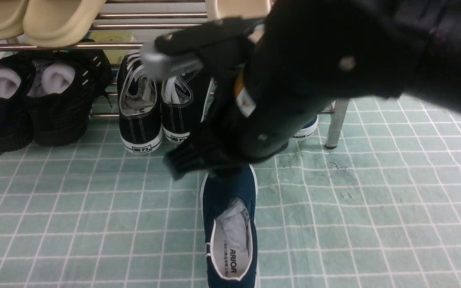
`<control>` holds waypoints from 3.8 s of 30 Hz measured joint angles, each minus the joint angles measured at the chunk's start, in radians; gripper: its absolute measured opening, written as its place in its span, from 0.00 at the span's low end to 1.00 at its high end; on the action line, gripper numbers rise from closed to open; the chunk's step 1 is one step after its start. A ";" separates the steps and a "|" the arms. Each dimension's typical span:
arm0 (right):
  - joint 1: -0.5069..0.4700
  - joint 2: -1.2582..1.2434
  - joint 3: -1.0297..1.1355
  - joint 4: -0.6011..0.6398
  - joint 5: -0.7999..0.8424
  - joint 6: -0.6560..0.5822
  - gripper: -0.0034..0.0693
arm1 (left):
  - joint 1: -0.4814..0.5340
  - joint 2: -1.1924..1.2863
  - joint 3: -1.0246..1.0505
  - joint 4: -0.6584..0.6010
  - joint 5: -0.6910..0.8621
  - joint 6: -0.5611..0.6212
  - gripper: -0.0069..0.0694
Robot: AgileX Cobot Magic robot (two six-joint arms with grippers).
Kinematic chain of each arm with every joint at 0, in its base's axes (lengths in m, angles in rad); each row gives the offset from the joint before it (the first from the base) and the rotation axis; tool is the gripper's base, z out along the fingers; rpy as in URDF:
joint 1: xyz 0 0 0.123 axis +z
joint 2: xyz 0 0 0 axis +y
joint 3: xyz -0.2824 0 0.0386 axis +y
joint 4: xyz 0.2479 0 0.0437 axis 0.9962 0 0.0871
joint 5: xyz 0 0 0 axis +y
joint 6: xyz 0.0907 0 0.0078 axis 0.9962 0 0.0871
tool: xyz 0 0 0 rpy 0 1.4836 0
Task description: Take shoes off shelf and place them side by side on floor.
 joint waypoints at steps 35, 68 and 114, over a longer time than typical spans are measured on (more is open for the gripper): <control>-0.432 0.329 -0.016 -0.052 -0.444 -0.231 0.62 | 0.000 0.000 0.000 0.000 0.000 0.000 0.40; -0.345 0.042 -0.016 0.056 0.015 -0.232 0.09 | 0.000 0.000 0.000 0.000 0.000 0.000 0.40; -0.173 0.199 0.196 0.232 0.045 -0.284 0.10 | 0.000 0.000 0.000 0.000 0.000 0.000 0.40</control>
